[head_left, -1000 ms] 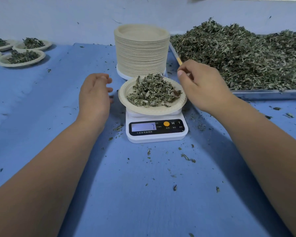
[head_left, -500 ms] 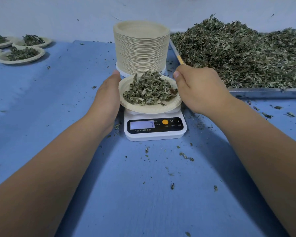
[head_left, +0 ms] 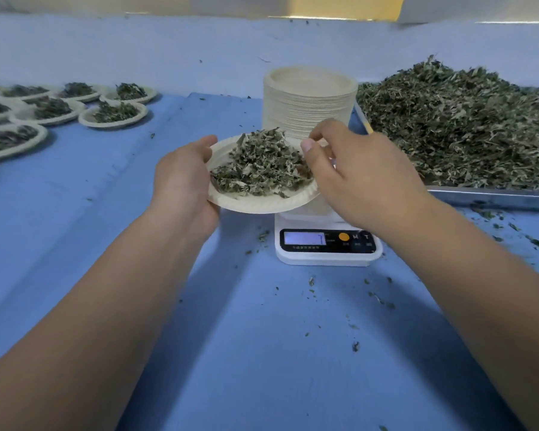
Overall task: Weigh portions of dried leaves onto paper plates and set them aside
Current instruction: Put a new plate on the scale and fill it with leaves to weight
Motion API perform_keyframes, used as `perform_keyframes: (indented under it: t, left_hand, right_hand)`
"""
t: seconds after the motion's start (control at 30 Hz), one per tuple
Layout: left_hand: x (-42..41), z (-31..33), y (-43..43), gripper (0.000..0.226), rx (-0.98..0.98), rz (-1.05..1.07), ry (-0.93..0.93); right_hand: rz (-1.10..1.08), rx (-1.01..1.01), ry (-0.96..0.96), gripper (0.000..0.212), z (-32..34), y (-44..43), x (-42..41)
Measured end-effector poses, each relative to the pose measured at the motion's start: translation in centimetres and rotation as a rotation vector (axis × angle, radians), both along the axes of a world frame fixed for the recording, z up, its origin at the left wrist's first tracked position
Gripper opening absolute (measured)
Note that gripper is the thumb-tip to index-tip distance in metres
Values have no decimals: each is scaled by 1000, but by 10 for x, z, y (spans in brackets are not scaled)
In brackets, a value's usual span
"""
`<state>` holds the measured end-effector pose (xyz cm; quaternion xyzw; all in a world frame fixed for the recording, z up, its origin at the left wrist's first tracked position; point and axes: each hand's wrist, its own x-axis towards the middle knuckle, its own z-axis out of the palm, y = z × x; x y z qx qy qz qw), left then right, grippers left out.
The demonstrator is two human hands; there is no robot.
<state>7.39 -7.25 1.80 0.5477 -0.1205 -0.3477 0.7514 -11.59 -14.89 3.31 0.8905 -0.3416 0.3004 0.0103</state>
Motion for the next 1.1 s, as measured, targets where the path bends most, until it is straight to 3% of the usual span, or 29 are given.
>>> perform_keyframes:
  t: [0.13, 0.23, 0.33, 0.43, 0.6, 0.7, 0.87, 1.0, 1.1]
  left_hand:
    - [10, 2, 19, 35, -23, 17, 32]
    - [15, 2, 31, 33, -64, -47, 65]
    - [20, 6, 43, 23, -88, -29, 112]
    - [28, 7, 51, 28, -41, 39, 107]
    - [36, 4, 55, 32, -45, 13, 113]
    - [39, 3, 54, 30, -39, 32, 119]
    - [52, -1, 54, 33, -9, 72, 59]
    - [71, -2, 62, 36, 31, 139, 49]
    - [83, -3, 70, 36, 46, 167, 57]
  right_hand:
    - [245, 213, -43, 48, 19, 24, 40]
    - [447, 208, 264, 51, 23, 39, 73]
    - [540, 281, 345, 50, 22, 51, 89]
    - [552, 339, 328, 46, 19, 56, 91]
    - [490, 209, 326, 50, 22, 53, 86]
    - [485, 308, 356, 51, 23, 50, 81]
    - [408, 312, 51, 55, 32, 29, 70]
    - [345, 412, 217, 49, 18, 20, 65]
    - [402, 396, 185, 46, 5, 22, 75]
